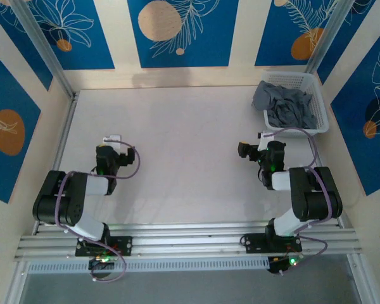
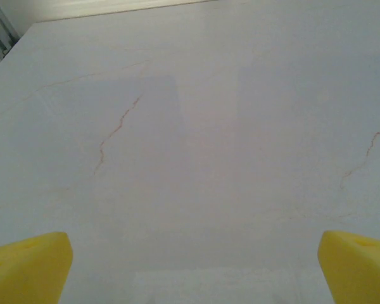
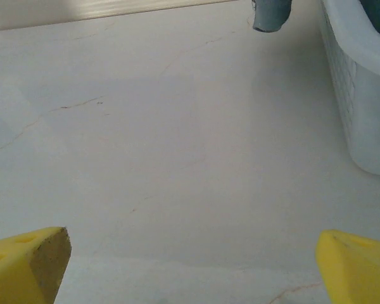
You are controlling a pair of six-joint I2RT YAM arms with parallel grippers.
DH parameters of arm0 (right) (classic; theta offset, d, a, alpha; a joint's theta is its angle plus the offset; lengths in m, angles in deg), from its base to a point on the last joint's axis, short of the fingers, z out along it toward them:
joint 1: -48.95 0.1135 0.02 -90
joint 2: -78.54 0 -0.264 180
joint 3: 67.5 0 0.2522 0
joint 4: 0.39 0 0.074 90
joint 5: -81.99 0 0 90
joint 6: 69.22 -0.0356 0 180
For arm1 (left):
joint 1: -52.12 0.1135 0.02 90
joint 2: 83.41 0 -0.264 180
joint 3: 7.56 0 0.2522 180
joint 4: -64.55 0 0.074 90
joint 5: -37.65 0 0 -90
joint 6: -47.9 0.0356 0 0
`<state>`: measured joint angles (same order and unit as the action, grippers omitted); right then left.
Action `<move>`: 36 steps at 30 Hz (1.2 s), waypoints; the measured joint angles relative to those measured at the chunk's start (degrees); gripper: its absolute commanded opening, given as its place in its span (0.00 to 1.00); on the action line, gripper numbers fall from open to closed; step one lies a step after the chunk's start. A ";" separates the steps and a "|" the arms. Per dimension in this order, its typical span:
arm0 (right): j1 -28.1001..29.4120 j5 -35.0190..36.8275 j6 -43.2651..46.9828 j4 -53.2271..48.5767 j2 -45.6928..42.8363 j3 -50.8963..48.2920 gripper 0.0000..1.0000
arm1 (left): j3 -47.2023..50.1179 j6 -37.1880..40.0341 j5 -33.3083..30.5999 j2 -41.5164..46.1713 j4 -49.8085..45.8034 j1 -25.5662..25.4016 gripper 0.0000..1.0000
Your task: Fold the inside-out t-shirt
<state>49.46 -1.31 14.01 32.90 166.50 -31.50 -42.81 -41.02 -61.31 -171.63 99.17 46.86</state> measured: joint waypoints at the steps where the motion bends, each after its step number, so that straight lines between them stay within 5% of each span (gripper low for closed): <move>1: 0.00 0.09 0.00 0.02 0.00 0.00 0.99 | 0.00 0.00 0.00 0.00 0.02 0.00 0.99; 23: -0.44 3.56 -1.55 0.63 -2.82 -1.84 0.99 | -0.20 0.26 1.05 2.05 -2.67 0.00 0.99; 30: -0.83 5.03 -10.69 -26.43 -20.48 9.62 0.96 | -1.09 -0.81 1.90 24.59 -18.56 -2.23 0.99; 36: -6.32 2.54 -20.63 -45.90 -12.90 35.74 0.97 | -9.90 -9.29 7.45 41.51 -34.18 -10.71 0.99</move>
<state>43.14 1.22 -6.62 -13.00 153.60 4.24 -52.71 -50.31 -53.85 -130.13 64.98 36.15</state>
